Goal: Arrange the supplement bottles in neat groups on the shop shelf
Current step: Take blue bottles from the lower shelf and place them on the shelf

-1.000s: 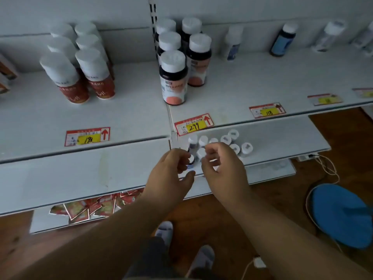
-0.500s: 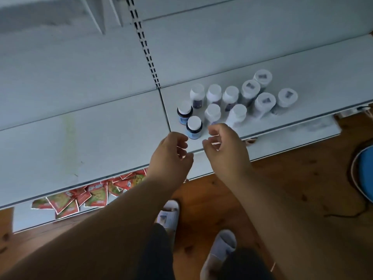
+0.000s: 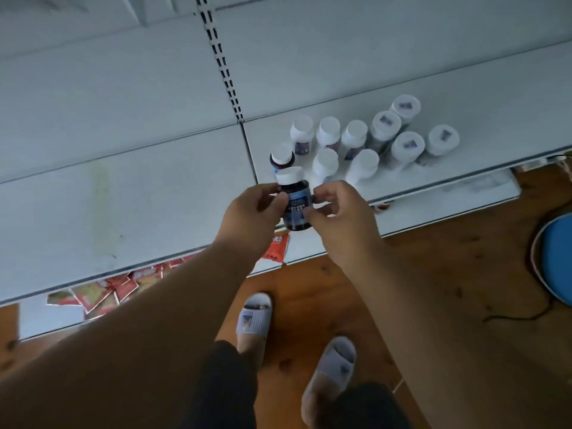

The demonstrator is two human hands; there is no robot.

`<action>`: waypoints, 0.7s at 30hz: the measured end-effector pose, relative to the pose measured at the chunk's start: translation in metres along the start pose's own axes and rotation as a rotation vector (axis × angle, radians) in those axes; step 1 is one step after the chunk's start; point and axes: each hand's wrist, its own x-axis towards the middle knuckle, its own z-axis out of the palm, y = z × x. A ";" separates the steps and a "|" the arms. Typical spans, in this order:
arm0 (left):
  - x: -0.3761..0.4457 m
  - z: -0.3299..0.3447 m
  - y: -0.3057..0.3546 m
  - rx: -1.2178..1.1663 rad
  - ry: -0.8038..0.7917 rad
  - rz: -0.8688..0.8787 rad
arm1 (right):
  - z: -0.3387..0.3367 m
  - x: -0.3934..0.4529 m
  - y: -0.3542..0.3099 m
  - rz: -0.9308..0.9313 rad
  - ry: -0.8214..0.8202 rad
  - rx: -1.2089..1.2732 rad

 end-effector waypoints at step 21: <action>-0.230 -0.128 0.234 -0.336 -0.272 0.238 | -0.182 -0.202 -0.226 -0.153 0.015 0.418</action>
